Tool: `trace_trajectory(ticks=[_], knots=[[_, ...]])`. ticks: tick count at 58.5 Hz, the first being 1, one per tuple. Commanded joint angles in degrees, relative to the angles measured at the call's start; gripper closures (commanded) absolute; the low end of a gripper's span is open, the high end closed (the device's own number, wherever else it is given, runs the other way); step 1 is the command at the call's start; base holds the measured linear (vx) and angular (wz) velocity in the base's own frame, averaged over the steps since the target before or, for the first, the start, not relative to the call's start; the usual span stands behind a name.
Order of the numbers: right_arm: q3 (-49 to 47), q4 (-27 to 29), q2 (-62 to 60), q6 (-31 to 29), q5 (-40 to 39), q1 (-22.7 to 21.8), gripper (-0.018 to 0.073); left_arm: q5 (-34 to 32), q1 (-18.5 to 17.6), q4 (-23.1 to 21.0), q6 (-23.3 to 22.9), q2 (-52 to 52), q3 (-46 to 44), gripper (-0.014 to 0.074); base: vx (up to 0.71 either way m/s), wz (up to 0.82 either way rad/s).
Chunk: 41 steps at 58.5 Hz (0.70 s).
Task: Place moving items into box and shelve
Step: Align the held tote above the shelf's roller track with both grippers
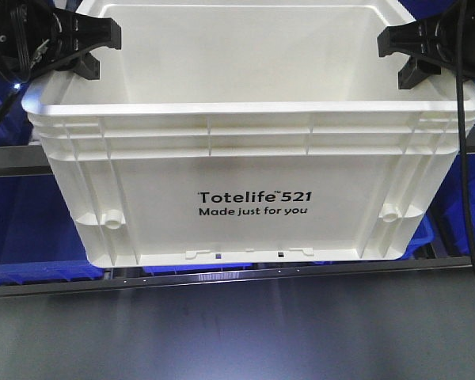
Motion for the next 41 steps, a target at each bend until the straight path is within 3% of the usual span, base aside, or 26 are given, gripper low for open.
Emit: trace_trajectory(ticks=[1, 22, 41], knots=[[-2.0, -5.3, -2.7, -0.8, -4.8, -0.7, 0.056, -6.0, 0.3, 4.5, 0.7, -3.1, -2.5, 0.0597, 0.05, 0.2], [-2.0, -5.4, -2.7, -0.8, -4.8, -0.7, 0.056, -6.0, 0.3, 4.5, 0.7, -3.1, -2.5, 0.0597, 0.08, 0.22], [-2.0, -5.4, -2.7, -0.8, -4.8, -0.7, 0.056, -6.0, 0.3, 4.5, 0.7, -3.1, -2.5, 0.0597, 0.09, 0.01]])
